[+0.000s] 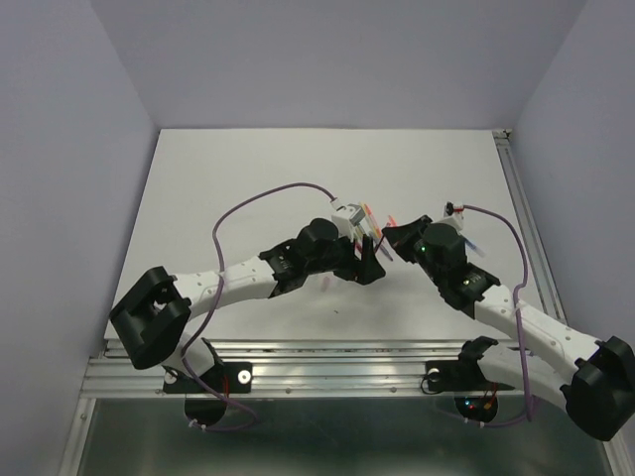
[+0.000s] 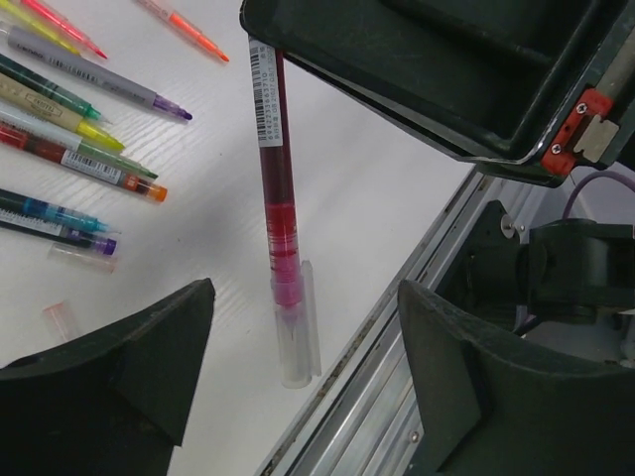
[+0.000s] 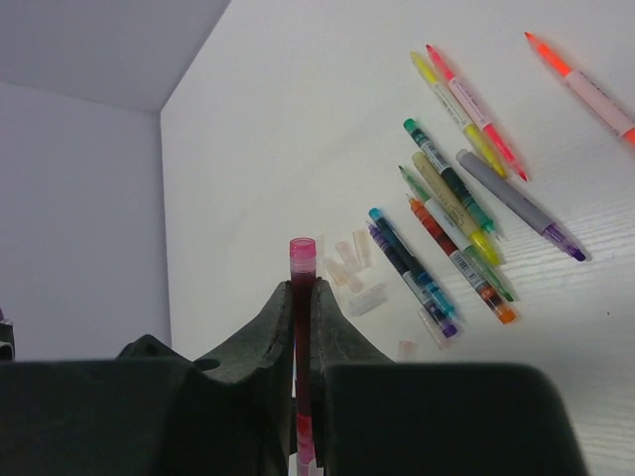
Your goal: Open the pen caps
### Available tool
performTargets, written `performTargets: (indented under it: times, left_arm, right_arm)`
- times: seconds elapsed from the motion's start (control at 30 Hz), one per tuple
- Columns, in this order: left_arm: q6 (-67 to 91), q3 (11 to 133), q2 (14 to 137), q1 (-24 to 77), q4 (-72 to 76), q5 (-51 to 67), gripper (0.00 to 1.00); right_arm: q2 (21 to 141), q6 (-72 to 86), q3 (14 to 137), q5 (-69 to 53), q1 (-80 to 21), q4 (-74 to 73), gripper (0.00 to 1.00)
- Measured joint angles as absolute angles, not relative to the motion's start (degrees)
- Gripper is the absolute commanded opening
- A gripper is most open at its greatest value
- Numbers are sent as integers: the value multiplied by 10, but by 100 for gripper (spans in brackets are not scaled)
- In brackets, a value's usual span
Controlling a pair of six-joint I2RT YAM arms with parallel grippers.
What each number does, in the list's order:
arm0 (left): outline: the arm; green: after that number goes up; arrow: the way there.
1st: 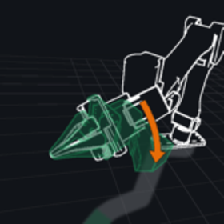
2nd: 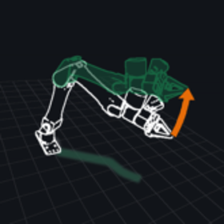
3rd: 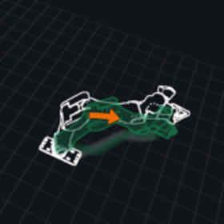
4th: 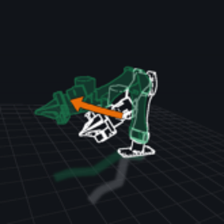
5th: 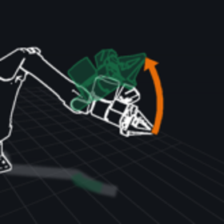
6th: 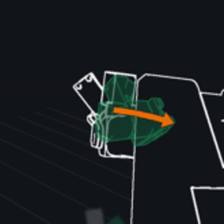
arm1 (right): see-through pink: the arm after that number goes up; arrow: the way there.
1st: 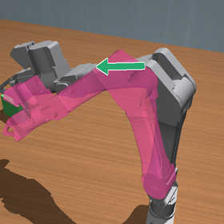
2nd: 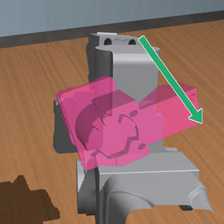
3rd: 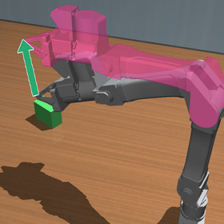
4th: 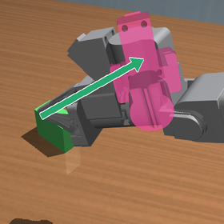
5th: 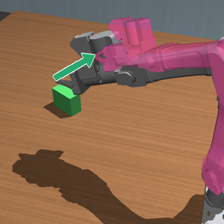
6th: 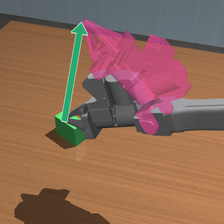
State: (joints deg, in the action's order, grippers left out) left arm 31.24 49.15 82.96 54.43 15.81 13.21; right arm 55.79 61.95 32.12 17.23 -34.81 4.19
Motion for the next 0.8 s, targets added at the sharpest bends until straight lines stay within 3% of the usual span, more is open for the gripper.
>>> performTargets:
  times: [0.2, 0.3, 0.33, 0.37, 0.4, 0.8]
  left_arm:
    - [305, 495, 843, 545, 158, 140, 53]
    - [304, 495, 843, 547, 158, 145, 33]
    - [305, 495, 843, 547, 158, 145, 16]
    - [304, 495, 843, 547, 157, 145, 5]
    - [307, 495, 843, 547, 156, 145, 0]
    - [328, 468, 831, 545, 159, 90, 0]
  right_arm:
    - [559, 622, 321, 199, -353, 43, 1]
    - [561, 624, 321, 206, -353, 43, 1]
    - [562, 624, 321, 206, -353, 44, 1]
    - [565, 624, 321, 206, -353, 44, 1]
    - [569, 624, 321, 207, -353, 46, 1]
    - [688, 592, 398, 309, -373, 47, 1]
